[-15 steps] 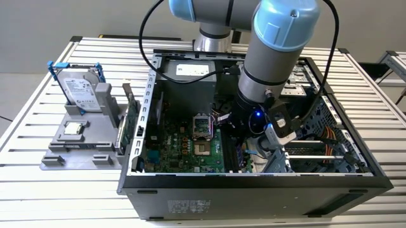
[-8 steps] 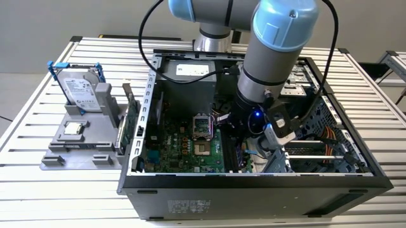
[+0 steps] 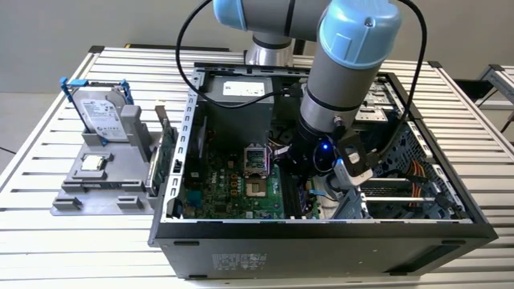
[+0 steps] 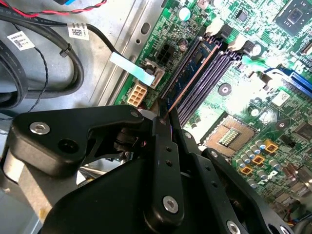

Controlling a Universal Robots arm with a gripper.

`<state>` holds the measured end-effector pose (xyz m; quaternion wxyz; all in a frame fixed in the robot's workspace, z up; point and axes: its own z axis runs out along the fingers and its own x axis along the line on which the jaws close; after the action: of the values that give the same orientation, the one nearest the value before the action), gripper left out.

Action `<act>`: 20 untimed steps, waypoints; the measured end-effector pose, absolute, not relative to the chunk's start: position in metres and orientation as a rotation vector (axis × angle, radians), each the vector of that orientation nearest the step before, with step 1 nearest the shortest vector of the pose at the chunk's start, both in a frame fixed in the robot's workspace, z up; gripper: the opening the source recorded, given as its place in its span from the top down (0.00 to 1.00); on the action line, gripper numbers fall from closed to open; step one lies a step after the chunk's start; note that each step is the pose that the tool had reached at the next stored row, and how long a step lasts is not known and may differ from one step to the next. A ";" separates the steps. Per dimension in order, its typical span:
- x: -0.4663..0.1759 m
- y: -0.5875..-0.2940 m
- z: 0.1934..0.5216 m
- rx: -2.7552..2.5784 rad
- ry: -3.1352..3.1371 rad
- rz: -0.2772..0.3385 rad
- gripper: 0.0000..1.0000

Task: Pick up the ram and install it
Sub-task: 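Insert the ram into the slot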

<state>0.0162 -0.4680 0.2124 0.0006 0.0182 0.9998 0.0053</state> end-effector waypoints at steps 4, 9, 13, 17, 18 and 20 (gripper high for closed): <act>0.016 -0.468 0.212 0.057 3.140 0.018 1.00; 0.016 -0.468 0.212 0.057 3.140 0.017 0.00; 0.016 -0.468 0.213 0.057 3.140 0.017 0.00; 0.016 -0.468 0.223 0.057 3.140 0.017 0.00; 0.016 -0.468 0.227 0.057 3.140 0.017 0.00; 0.016 -0.468 0.234 0.057 3.140 0.017 0.00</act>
<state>0.0162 -0.4680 0.2341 0.0003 0.0182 0.9998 0.0054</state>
